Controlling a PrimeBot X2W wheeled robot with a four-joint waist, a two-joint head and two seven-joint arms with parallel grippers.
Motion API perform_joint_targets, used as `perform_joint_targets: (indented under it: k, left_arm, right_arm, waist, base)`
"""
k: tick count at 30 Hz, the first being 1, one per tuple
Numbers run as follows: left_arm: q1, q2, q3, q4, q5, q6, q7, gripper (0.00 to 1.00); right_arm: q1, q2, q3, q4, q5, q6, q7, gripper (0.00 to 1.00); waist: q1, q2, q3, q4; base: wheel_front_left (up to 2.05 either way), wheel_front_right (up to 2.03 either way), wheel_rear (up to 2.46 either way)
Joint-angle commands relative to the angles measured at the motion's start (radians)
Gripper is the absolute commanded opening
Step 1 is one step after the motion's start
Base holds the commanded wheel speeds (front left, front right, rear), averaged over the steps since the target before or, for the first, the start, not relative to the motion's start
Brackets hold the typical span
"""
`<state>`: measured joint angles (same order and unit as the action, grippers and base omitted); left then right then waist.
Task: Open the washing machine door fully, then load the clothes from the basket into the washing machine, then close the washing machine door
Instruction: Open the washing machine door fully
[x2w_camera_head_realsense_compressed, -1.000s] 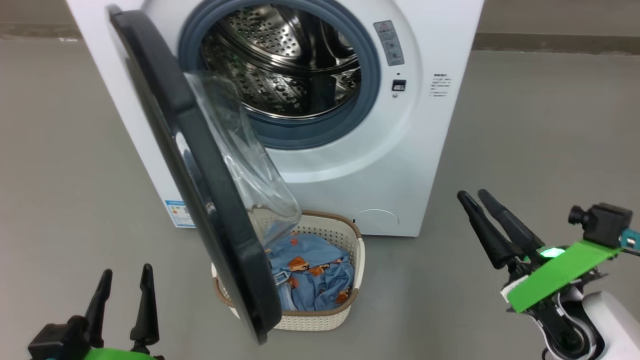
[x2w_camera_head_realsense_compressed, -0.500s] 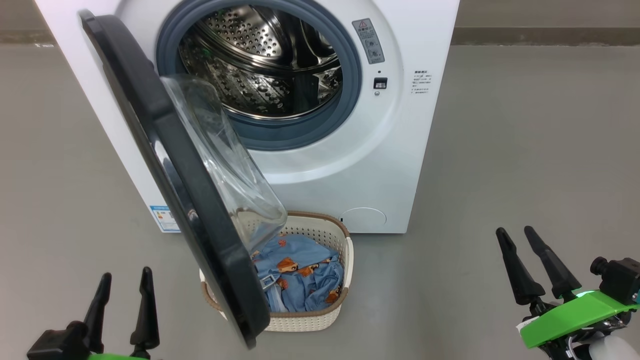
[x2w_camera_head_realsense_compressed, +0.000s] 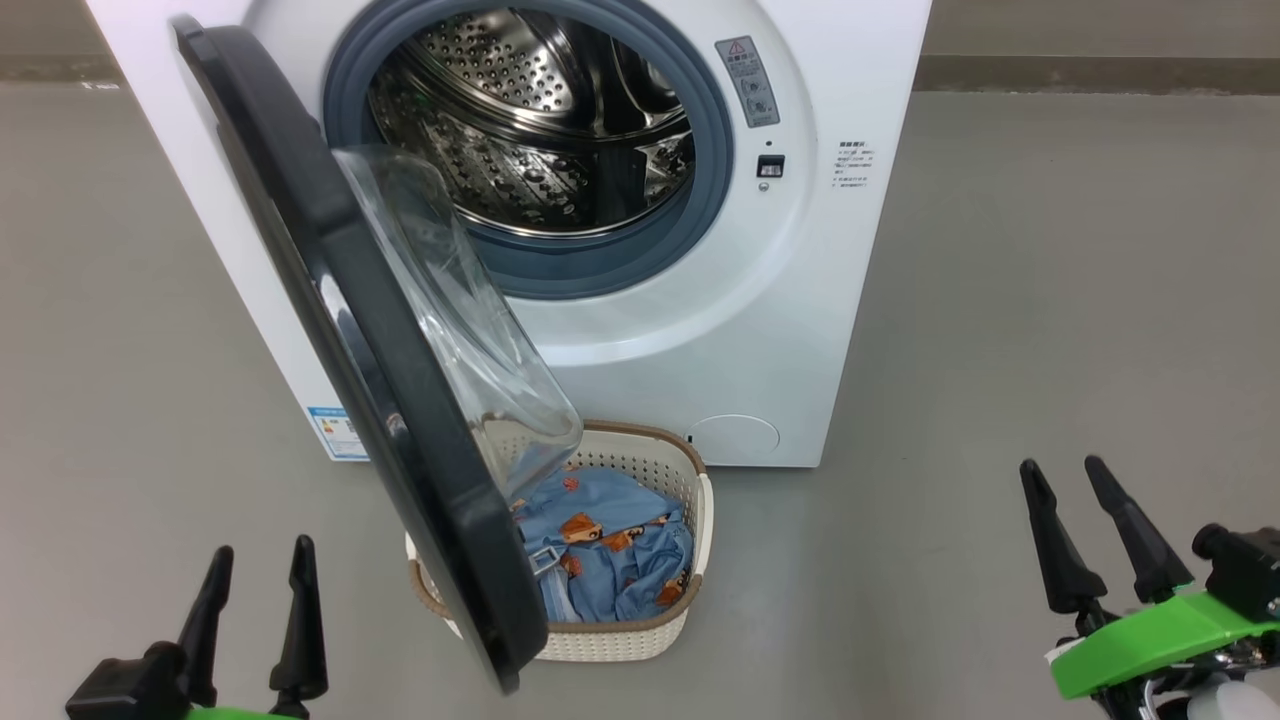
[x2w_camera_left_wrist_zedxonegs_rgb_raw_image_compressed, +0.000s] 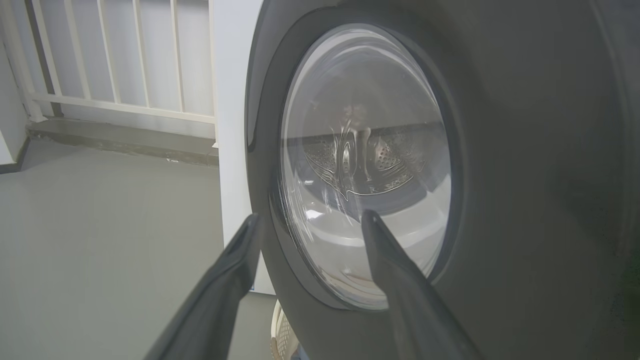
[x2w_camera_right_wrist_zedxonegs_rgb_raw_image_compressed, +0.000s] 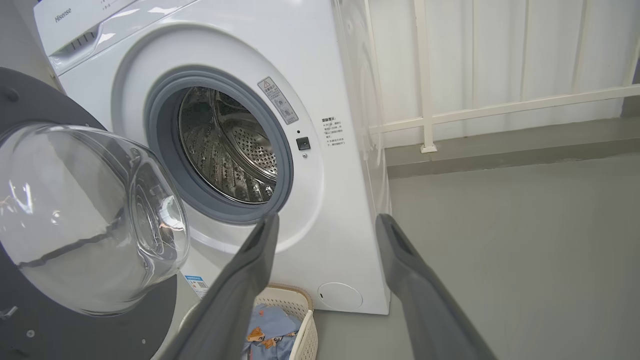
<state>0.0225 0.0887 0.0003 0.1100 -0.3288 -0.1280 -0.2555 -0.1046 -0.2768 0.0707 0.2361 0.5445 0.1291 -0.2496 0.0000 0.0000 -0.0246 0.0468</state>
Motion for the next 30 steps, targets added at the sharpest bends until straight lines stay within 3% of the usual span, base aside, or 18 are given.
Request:
perform_joint_targets:
  k: [1, 26, 27, 28, 29, 30]
  left_arm:
    - [-0.022, 0.017, 0.029, -0.019, 0.011, -0.002, -0.006, 1.00]
    - [-0.034, 0.026, 0.019, -0.019, 0.006, -0.003, -0.006, 1.00]
    - [-0.035, 0.026, 0.018, -0.017, 0.005, -0.003, -0.006, 0.84]
    - [-0.037, 0.026, 0.017, -0.016, 0.004, -0.003, -0.006, 0.49]
    - [-0.039, 0.027, 0.015, -0.015, 0.002, -0.003, -0.006, 0.29]
    - [-0.042, 0.027, 0.014, -0.015, 0.001, -0.003, -0.006, 0.00]
  right_arm:
    - [0.001, -0.009, 0.013, -0.019, -0.015, 0.002, -0.012, 1.00]
    - [-0.001, 0.006, 0.032, -0.004, -0.023, 0.002, -0.012, 1.00]
    - [-0.001, 0.006, 0.033, -0.004, -0.023, 0.002, -0.012, 1.00]
    - [-0.001, 0.007, 0.034, -0.003, -0.022, 0.002, -0.012, 1.00]
    - [0.000, 0.009, 0.034, -0.003, -0.022, 0.002, -0.012, 1.00]
    - [0.000, 0.010, 0.035, -0.002, -0.022, 0.002, -0.012, 1.00]
  waist:
    - [0.0000, 0.0000, -0.001, 0.000]
    - [0.0000, 0.0000, -0.007, 0.002]
    - [0.0000, 0.0000, -0.008, 0.002]
    - [0.0000, 0.0000, -0.008, 0.002]
    - [0.0000, 0.0000, -0.009, 0.002]
    - [0.0000, 0.0000, -0.009, 0.002]
  base:
    - [0.00, 0.00, 0.00]
    - [0.00, 0.00, 0.00]
    - [0.00, 0.00, 0.00]
    - [0.00, 0.00, 0.00]
    - [0.00, 0.00, 0.00]
    - [0.00, 0.00, 0.00]
